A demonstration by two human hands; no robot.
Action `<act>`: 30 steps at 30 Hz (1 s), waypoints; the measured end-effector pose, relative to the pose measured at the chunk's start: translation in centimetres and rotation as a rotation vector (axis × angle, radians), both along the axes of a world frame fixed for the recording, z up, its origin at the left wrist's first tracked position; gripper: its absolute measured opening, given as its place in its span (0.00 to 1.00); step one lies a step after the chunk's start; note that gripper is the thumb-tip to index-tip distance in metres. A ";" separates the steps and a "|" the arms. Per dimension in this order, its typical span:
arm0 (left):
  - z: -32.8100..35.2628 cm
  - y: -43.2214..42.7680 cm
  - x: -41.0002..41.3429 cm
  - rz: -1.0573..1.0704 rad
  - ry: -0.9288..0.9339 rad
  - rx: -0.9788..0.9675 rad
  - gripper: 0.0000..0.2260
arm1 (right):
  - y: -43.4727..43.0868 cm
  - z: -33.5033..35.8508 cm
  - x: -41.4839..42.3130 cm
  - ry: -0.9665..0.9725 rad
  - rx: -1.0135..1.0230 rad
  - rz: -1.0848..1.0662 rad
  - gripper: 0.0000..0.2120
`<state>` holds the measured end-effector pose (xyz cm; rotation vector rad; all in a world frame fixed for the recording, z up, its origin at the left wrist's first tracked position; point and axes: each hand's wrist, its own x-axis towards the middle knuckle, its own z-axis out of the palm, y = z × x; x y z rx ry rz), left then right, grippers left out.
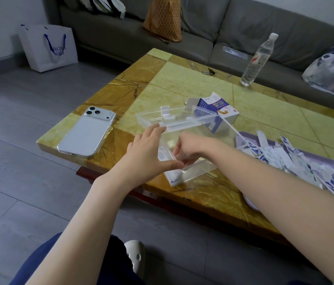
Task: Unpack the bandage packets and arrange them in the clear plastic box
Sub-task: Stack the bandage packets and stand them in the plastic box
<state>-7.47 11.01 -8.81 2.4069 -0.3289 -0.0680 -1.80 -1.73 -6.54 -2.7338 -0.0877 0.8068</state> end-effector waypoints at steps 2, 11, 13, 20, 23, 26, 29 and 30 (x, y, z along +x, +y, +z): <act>0.0 0.0 0.0 -0.004 0.002 -0.004 0.43 | -0.1 0.0 0.0 0.016 0.020 -0.021 0.16; 0.0 0.0 -0.1 -0.005 0.010 -0.022 0.43 | 0.4 0.1 0.0 0.061 0.029 -0.032 0.13; 0.1 0.0 -0.1 -0.005 0.010 -0.023 0.42 | 0.2 -0.2 0.3 0.044 0.041 -0.051 0.12; 0.1 0.0 -0.1 -0.006 0.010 -0.030 0.42 | 0.5 0.4 0.2 0.193 -0.015 -0.083 0.05; 0.2 0.0 -0.1 -0.009 0.011 -0.034 0.42 | 0.4 0.3 0.4 0.171 -0.060 -0.068 0.11; 0.2 0.0 -0.2 -0.011 0.008 -0.035 0.42 | 0.4 -0.5 0.9 0.126 -0.125 -0.025 0.11; 0.2 0.0 -0.3 -0.011 0.004 -0.037 0.42 | 0.4 -1.1 1.2 0.159 -0.118 -0.066 0.04; 0.2 -0.1 -0.3 -0.012 0.004 -0.038 0.42 | 0.5 -1.0 1.2 0.174 -0.128 -0.068 0.04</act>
